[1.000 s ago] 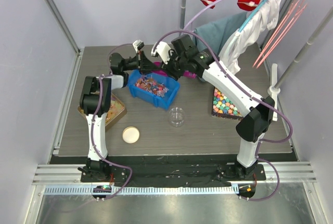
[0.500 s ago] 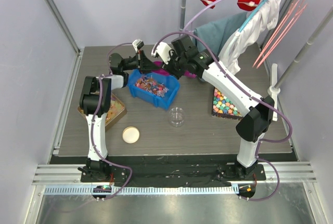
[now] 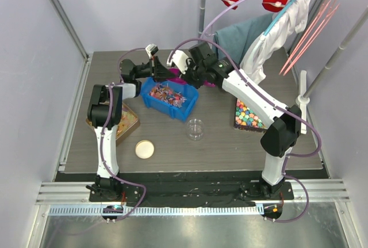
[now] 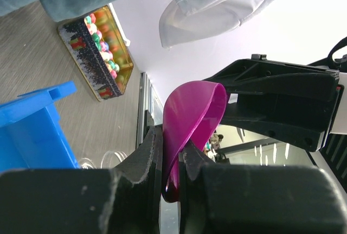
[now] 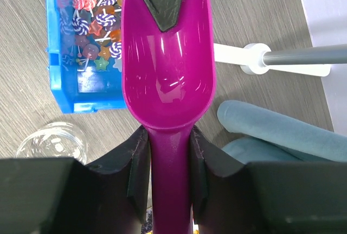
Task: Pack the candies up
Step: Adjust the spatula, then scoop the fake candies from the storage box.
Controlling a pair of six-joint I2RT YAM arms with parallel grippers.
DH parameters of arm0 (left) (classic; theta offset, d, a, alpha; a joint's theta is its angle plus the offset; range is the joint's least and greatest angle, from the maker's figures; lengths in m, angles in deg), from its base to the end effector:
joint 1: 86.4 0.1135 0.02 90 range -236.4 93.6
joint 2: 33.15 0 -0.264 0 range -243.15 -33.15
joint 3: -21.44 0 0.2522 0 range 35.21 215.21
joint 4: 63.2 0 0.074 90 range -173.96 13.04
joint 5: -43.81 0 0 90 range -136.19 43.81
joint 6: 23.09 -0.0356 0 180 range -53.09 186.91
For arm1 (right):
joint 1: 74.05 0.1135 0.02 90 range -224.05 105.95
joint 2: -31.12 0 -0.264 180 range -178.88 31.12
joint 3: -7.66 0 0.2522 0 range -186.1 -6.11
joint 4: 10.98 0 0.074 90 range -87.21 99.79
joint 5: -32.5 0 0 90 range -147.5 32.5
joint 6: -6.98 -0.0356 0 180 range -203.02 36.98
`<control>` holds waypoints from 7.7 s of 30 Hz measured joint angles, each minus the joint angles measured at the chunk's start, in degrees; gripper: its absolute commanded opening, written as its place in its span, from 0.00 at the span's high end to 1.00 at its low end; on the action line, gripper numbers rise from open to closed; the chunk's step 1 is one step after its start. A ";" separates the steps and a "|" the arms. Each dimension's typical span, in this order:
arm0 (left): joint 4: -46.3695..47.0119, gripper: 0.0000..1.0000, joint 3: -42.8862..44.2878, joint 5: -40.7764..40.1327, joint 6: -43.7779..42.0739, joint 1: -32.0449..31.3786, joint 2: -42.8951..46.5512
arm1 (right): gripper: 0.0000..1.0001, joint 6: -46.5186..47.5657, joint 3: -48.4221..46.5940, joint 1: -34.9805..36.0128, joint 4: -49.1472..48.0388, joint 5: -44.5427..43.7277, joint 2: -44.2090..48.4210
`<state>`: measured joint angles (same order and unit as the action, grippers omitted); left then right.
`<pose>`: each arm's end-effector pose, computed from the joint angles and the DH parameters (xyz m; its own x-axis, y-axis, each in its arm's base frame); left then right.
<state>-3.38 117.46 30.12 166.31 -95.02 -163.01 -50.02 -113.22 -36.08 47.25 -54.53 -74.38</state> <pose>0.4622 -0.1051 0.2118 -0.9577 -0.0910 -0.2731 0.2805 -0.0816 -0.9564 0.3253 0.2562 0.3603 -0.0987 -0.7670 -0.6341 -0.8324 0.4128 -0.3697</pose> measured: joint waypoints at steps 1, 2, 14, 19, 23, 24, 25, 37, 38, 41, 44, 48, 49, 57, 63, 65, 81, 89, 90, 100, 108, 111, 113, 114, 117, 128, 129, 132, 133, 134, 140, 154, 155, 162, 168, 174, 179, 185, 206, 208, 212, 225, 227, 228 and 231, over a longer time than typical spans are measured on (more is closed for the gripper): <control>-0.02 1.00 -0.04 0.04 0.00 0.02 0.00 | 0.82 0.07 0.02 0.02 -0.02 -0.02 0.00; -0.02 1.00 -0.04 0.04 0.00 0.02 0.00 | 0.87 0.11 0.02 0.04 0.00 -0.02 0.00; -2.82 0.64 -0.04 -0.15 -3.08 0.04 0.00 | 0.99 -0.39 -0.02 0.02 0.28 0.17 0.00; -14.99 0.63 -0.15 -1.27 -13.44 0.31 1.38 | 0.99 -0.92 0.02 -0.22 1.05 0.15 0.00; -36.17 0.49 0.55 -3.89 -29.66 0.79 5.31 | 0.99 -1.27 0.72 -0.33 0.85 0.07 0.13; -42.34 0.46 1.60 -4.76 -34.18 0.87 6.21 | 0.99 -1.33 1.40 -0.33 0.66 0.00 0.39; -48.09 0.43 2.93 -6.03 -38.82 0.96 6.93 | 0.99 -1.42 2.40 -0.35 0.63 0.02 0.81; -89.50 0.14 12.90 -21.20 -73.26 3.15 9.64 | 0.99 -1.66 9.64 -0.59 0.83 0.15 4.70; -91.91 0.05 13.88 -22.21 -75.06 3.23 9.64 | 0.99 -1.68 9.64 -0.59 0.92 0.17 4.74; -96.91 0.04 16.94 -25.99 -80.89 3.32 9.79 | 0.99 -1.68 9.64 -0.59 1.46 0.26 4.85; -99.80 0.04 18.95 -28.55 -84.98 3.52 10.19 | 0.99 -1.66 9.64 -0.59 2.67 0.66 4.85; -101.74 0.04 19.41 -28.87 -87.78 3.78 11.23 | 0.99 -1.66 9.64 -0.59 3.98 0.92 4.85; -102.44 0.04 19.67 -29.59 -88.67 3.78 11.41 | 0.99 -1.66 9.64 -0.59 4.20 1.01 4.85; -107.10 0.04 20.09 -42.62 -99.60 3.78 14.75 | 0.99 -1.68 9.46 -0.44 6.32 1.68 4.76; -109.98 0.04 20.20 -49.31 -105.59 3.78 15.50 | 0.99 -1.70 4.59 0.39 10.88 1.68 1.42; -111.23 0.06 20.63 -50.82 -106.79 3.78 15.10 | 0.99 -1.70 1.95 0.74 12.85 1.64 -0.57; -116.63 0.27 24.65 -57.11 -114.55 2.32 6.03 | 0.99 -1.55 -6.80 1.33 21.77 -0.57 -9.70; -119.58 0.39 26.77 -57.94 -117.66 0.35 4.61 | 0.99 -1.01 -10.84 1.29 25.07 -1.36 -12.28; -119.91 0.43 26.82 -57.96 -117.92 0.15 4.55 | 0.99 -0.94 -11.67 1.27 25.46 -1.36 -13.07; -122.53 0.87 27.04 -58.58 -119.01 -0.81 3.17 | 0.99 -0.48 -17.38 1.27 30.40 -1.55 -19.67; -123.62 1.00 27.17 -58.55 -117.15 -1.25 3.17 | 0.99 -0.39 -23.98 1.29 32.44 -1.88 -24.20; -123.27 1.00 26.99 -58.97 -114.92 -1.53 3.23 | 0.99 -0.44 -25.29 1.70 32.33 -1.88 -25.46; -122.46 1.00 26.18 -59.69 -113.00 -1.90 3.72 | 0.99 -0.42 -25.33 2.05 32.37 -1.92 -25.97; -122.09 1.00 25.79 -60.11 -111.82 -2.10 3.93 | 0.99 -0.42 -25.33 2.36 32.37 -1.90 -26.12; -120.61 1.00 24.30 -61.02 -108.91 -2.56 4.79 | 0.99 -0.42 -25.31 3.69 32.39 -2.01 -26.16; -117.04 1.00 20.65 -61.83 -105.28 -2.89 6.71 | 0.99 -0.37 -23.37 4.50 32.28 -5.11 -25.97; -116.69 1.00 20.39 -61.83 -105.22 -2.89 6.84 | 0.99 -0.37 -23.02 4.31 32.02 -5.27 -25.75; -116.08 1.00 19.80 -61.83 -104.65 -2.89 7.15 | 0.99 -0.35 -21.29 3.74 31.71 -5.92 -24.20; -115.86 1.00 19.63 -61.83 -104.48 -2.89 7.23 | 0.99 -0.35 -20.90 3.54 31.95 -6.16 -23.63; -115.75 1.00 19.52 -61.83 -104.35 -2.89 7.28 | 0.99 -0.35 -20.68 3.48 32.09 -6.36 -23.34; -114.73 1.00 18.51 -62.31 -103.47 -2.95 7.87 | 0.99 -0.39 -20.94 3.10 32.41 -7.17 -23.26; -112.78 1.00 13.99 -65.48 -98.23 -3.43 10.88 | 0.99 -0.35 -29.57 8.92 32.15 -10.25 -32.28; -112.69 1.00 13.66 -65.70 -97.98 -3.48 11.13 | 0.99 -0.35 -30.58 8.96 32.41 -10.12 -32.81; -111.03 1.00 11.52 -66.45 -96.39 -3.76 12.41 | 0.99 -0.20 -35.17 8.85 33.00 -8.57 -36.02; -110.46 1.00 9.35 -65.57 -96.35 -3.76 13.84 | 0.99 -0.09 -34.56 8.55 32.98 -6.10 -36.02; -110.51 1.00 8.26 -62.84 -97.42 -3.74 14.53 | 0.99 0.15 -34.03 7.93 31.39 -2.75 -36.68; -110.51 1.00 8.15 -61.29 -99.08 -3.63 14.53 | 0.99 0.07 -33.33 7.50 29.20 0.52 -37.53; -110.51 1.00 8.13 -60.46 -100.08 -3.41 14.53 | 0.99 -0.66 -29.03 6.47 25.16 4.02 -36.41; -110.86 1.00 7.96 -55.19 -101.74 -2.14 14.32 | 0.99 -8.59 -5.09 4.04 0.26 11.23 -25.49; -110.81 1.00 7.96 -54.75 -101.50 -1.60 14.25 | 0.99 -9.01 -3.52 3.82 -1.66 11.41 -24.52; -110.66 1.00 7.96 -53.02 -100.87 -0.20 13.97 | 0.99 -9.49 -2.32 3.54 -3.85 11.74 -23.41; -110.53 1.00 7.91 -51.01 -99.60 1.46 13.64 | 0.99 -10.25 0.72 2.32 -7.06 11.56 -20.50; -110.66 1.00 7.91 -51.01 -99.60 1.55 13.64 | 0.99 -10.23 0.79 2.08 -7.02 10.99 -20.11; -110.79 1.00 7.91 -51.01 -99.60 1.57 13.64 | 0.99 -10.23 0.79 1.95 -6.95 10.84 -19.96; -111.03 1.00 7.91 -51.08 -99.65 1.57 13.64 | 0.99 -10.23 0.79 1.64 -6.38 10.71 -19.52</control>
<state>-114.41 125.38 -20.96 66.66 -93.45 -149.37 -60.25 -112.43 -34.44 40.87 -43.82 -93.89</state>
